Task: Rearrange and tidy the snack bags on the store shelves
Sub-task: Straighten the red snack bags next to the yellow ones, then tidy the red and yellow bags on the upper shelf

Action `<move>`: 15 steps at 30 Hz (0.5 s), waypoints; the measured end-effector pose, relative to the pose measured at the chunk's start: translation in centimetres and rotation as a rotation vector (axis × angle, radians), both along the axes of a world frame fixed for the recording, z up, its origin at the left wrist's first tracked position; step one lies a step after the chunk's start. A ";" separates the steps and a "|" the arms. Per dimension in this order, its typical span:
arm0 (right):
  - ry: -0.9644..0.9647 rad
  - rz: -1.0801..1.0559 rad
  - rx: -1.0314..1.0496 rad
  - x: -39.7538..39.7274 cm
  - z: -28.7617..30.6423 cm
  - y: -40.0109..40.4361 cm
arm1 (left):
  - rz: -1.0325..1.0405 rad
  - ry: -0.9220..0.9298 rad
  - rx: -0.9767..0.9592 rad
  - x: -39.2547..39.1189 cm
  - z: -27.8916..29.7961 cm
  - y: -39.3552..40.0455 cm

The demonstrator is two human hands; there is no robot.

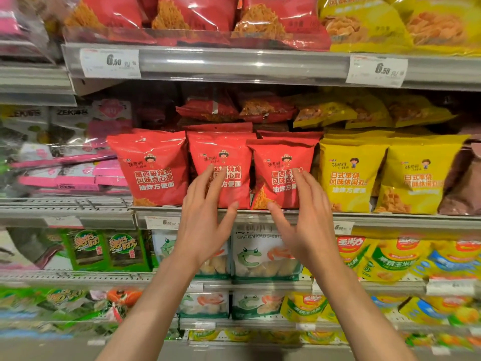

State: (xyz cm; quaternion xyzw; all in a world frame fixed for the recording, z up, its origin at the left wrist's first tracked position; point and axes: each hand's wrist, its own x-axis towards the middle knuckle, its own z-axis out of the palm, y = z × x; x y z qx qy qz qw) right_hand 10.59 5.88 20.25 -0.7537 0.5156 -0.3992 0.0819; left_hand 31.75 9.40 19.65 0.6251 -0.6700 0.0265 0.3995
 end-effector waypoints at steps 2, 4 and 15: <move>-0.015 0.024 0.076 -0.5 -1.0 1.5 | -0.010 0.062 0.061 -0.2 -0.5 1.5; -0.025 0.036 0.165 -0.9 -1.9 3.1 | -0.038 0.125 0.111 -0.6 -1.0 3.1; -0.235 0.108 0.465 -4.1 -6.5 9.8 | -0.103 0.364 0.340 -3.4 -4.5 10.2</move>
